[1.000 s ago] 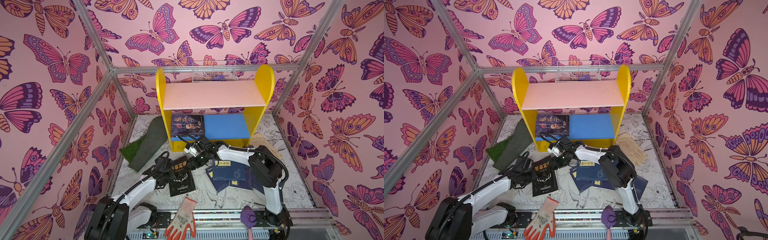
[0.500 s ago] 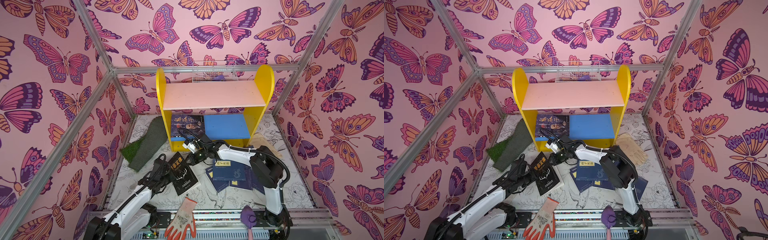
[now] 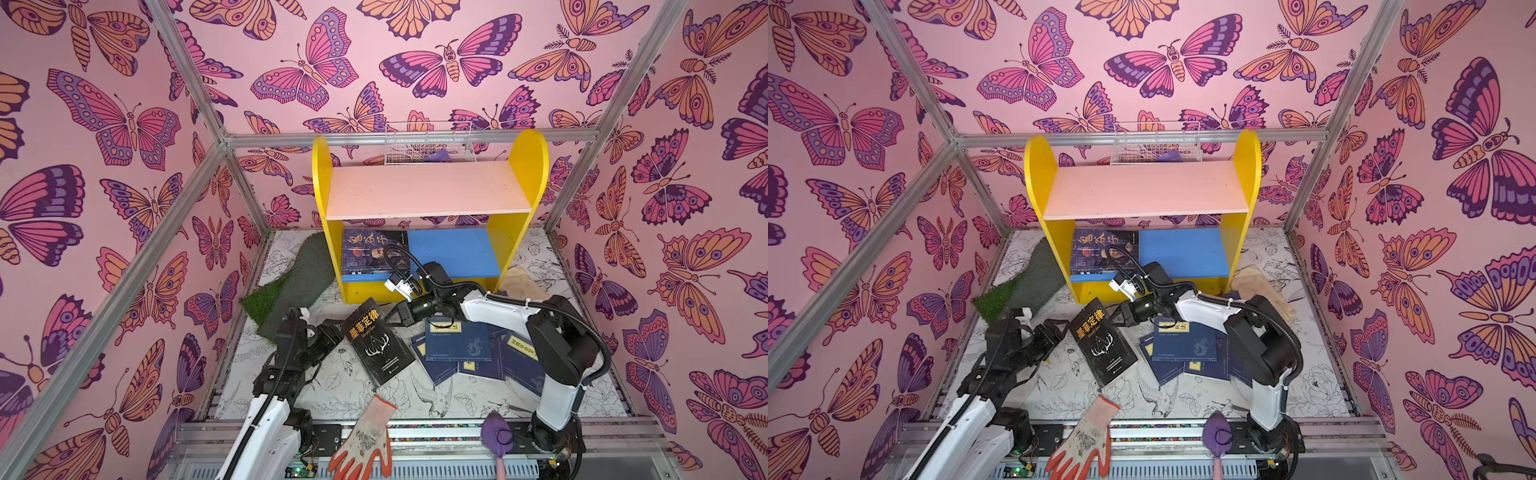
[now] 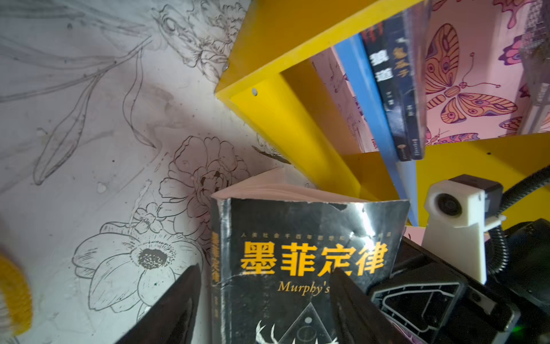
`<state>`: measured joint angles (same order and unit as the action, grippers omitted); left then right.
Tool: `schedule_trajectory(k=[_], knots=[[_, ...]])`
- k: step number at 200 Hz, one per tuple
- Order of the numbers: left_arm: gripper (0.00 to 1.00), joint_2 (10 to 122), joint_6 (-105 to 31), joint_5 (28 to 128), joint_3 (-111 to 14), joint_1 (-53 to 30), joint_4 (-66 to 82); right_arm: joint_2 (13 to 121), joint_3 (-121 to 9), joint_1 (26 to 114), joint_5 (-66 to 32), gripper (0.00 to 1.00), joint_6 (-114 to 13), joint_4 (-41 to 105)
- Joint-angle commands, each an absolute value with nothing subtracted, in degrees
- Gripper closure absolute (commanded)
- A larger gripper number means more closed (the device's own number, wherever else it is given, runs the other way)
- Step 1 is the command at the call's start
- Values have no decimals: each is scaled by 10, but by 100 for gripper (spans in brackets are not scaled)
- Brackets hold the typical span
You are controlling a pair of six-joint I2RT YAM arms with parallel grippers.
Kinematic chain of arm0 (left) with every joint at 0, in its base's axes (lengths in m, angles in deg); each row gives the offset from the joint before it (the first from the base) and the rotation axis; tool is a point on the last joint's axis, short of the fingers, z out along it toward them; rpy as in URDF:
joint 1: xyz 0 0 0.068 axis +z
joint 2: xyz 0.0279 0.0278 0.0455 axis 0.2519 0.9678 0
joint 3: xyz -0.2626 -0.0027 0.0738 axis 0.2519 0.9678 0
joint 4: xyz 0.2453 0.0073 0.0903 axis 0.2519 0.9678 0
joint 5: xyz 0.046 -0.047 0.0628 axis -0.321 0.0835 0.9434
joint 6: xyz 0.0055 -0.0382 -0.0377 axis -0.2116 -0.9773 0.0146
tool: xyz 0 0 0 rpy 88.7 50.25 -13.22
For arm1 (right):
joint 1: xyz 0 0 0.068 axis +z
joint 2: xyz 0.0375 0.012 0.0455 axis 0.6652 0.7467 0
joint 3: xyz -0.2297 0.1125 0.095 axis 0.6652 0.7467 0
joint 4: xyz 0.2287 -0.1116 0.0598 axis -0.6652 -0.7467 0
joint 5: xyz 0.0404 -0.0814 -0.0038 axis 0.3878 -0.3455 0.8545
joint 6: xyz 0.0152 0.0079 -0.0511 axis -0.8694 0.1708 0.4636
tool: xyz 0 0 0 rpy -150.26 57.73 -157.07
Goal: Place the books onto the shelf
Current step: 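Grasp the black Murphy's Law book edges with both grippers and lift it upright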
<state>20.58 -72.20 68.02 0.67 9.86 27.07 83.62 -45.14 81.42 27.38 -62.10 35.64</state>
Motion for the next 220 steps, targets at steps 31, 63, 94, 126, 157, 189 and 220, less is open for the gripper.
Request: schedule_trajectory(k=[31,63,94,126,157,189,220], knots=[[20,246,-658,544,-40,121,269,811,-424,782,400,100,-730,524],[17,272,-632,485,-45,122,249,810,-420,781,421,100,-804,615],[15,263,-620,456,-41,121,242,804,-416,775,432,100,-885,708],[18,231,-631,410,-31,121,185,807,-417,774,435,100,-905,718],[23,222,-651,377,-26,111,132,820,-410,776,436,100,-963,794],[40,220,-647,372,-29,78,113,839,-420,785,437,100,-998,835],[73,219,-640,383,-35,47,102,839,-422,786,432,100,-992,828]])
